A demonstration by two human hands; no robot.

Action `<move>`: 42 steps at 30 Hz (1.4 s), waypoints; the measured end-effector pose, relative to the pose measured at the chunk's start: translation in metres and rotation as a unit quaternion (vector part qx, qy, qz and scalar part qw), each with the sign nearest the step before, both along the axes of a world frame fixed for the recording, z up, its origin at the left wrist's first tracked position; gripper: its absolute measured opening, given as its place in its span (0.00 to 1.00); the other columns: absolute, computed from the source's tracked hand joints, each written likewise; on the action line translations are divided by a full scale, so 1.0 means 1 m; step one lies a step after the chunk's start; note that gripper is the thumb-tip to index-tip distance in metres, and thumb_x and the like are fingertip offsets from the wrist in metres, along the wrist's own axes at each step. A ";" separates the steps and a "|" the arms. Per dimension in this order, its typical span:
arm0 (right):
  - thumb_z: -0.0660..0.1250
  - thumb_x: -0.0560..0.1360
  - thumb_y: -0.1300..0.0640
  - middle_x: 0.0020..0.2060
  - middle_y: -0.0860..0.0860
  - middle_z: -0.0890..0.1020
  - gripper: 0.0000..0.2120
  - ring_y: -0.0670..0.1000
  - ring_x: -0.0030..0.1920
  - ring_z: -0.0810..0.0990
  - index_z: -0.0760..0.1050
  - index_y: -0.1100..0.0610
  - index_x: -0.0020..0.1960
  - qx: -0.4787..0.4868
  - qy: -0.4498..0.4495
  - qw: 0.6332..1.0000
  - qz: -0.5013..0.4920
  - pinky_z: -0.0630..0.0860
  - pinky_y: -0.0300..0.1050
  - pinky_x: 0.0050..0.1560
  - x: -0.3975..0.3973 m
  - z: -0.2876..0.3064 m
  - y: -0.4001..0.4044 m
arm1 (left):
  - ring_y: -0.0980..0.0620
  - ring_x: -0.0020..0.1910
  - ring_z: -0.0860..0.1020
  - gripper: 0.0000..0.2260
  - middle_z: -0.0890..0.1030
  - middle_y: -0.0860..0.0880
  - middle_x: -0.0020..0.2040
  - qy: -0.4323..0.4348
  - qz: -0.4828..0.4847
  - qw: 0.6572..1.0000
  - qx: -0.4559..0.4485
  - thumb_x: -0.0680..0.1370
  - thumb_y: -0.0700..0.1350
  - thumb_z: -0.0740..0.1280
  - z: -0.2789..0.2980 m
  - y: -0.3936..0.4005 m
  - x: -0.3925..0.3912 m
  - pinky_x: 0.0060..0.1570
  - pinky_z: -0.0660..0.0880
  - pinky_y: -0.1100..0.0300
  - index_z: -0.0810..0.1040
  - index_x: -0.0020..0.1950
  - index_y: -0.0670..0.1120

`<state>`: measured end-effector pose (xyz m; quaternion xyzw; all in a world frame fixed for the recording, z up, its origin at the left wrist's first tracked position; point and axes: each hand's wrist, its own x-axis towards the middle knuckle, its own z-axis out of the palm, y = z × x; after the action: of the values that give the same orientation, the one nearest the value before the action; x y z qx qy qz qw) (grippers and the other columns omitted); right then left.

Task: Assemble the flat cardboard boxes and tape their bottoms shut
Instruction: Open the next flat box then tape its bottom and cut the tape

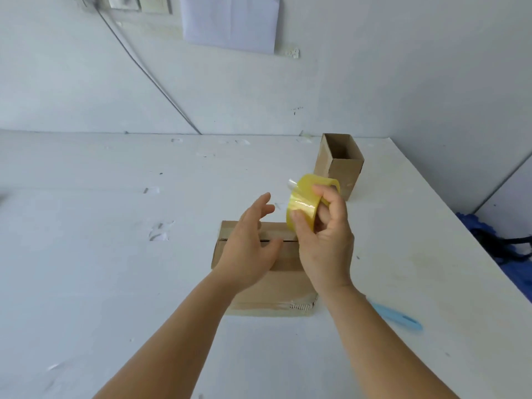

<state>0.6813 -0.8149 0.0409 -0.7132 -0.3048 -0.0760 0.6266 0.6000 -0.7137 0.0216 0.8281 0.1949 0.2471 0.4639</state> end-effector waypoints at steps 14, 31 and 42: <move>0.70 0.72 0.56 0.33 0.37 0.68 0.20 0.41 0.36 0.65 0.68 0.43 0.60 -0.107 -0.174 0.979 -0.014 0.67 0.38 0.35 -0.010 -0.025 0.017 | 0.58 0.32 0.79 0.12 0.82 0.53 0.31 -0.033 0.168 0.963 -0.210 0.72 0.54 0.68 0.036 0.001 -0.012 0.42 0.77 0.58 0.79 0.37 0.45; 0.66 0.71 0.62 0.53 0.47 0.65 0.19 0.43 0.43 0.74 0.66 0.43 0.54 -0.107 0.067 0.991 -0.039 0.70 0.36 0.38 0.006 -0.015 0.022 | 0.57 0.27 0.73 0.07 0.77 0.52 0.29 -0.067 0.174 0.967 -0.175 0.78 0.44 0.61 0.008 0.026 -0.034 0.28 0.70 0.69 0.72 0.42 0.43; 0.64 0.71 0.59 0.49 0.40 0.79 0.18 0.42 0.49 0.79 0.71 0.37 0.52 0.014 0.100 0.993 0.064 0.74 0.32 0.43 0.011 -0.018 0.010 | 0.54 0.29 0.71 0.09 0.75 0.51 0.28 -0.016 0.149 0.963 -0.224 0.77 0.44 0.62 0.008 0.056 -0.049 0.36 0.69 0.57 0.72 0.39 0.42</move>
<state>0.6921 -0.8053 0.0225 -0.6874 -0.2846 0.0316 0.6675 0.5512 -0.6573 0.0293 0.6607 0.3590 0.2763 0.5985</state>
